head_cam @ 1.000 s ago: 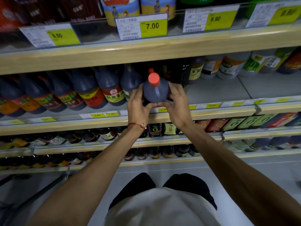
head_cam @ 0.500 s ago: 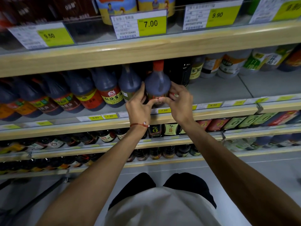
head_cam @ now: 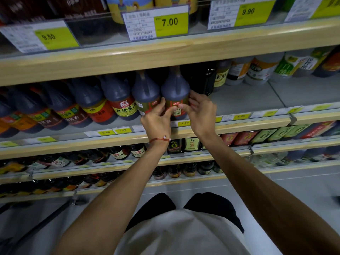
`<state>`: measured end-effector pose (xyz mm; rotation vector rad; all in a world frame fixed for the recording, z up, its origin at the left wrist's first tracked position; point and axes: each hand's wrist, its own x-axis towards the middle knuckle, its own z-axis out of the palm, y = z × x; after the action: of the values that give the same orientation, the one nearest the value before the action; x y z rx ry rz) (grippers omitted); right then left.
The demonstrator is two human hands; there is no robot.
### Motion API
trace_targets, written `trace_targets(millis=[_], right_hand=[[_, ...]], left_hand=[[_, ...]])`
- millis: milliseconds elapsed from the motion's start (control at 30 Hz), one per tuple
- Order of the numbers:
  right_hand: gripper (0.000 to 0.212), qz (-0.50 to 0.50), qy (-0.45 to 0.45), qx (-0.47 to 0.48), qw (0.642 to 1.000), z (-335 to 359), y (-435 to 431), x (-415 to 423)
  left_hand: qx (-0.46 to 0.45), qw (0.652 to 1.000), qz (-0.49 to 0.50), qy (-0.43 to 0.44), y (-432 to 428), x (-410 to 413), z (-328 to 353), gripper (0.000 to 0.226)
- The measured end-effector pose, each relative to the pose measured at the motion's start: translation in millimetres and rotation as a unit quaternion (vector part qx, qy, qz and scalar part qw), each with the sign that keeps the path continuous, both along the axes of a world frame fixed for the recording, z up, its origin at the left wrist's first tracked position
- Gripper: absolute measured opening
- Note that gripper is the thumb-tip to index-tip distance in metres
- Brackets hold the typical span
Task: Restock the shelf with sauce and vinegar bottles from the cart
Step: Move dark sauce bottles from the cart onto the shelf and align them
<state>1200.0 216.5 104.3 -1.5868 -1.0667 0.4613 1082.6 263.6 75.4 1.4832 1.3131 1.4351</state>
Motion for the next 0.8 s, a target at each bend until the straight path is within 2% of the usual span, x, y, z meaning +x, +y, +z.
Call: trace_targets(millis=[233,333,400,533,633,800], right_hand=[[0.057,-0.051,-0.003,-0.010,0.999,4,0,-8],[0.047,-0.049,-0.001,-0.006,0.999,7,-3,-12],[0.040,-0.052,-0.007,-0.013,0.999,7,-8,-16],[0.031,-0.068,-0.056,-0.039,0.995,2,-22,-31],[0.031,-0.012,-0.052,-0.054,0.997,4,-26,-47],[0.054,0.089,-0.018,-0.092,0.992,15,-17,-71]], left_hand=[[-0.024,1.000,-0.004,-0.003,-4,0,11,0.046],[-0.054,0.997,-0.040,-0.027,-9,-5,12,0.047],[-0.059,0.997,-0.058,-0.007,-13,-14,10,0.044],[-0.045,0.999,0.000,0.008,-21,-42,14,0.036],[-0.042,0.999,0.029,0.001,-17,-60,23,0.042],[-0.058,0.995,-0.061,0.054,1,-80,24,0.063]])
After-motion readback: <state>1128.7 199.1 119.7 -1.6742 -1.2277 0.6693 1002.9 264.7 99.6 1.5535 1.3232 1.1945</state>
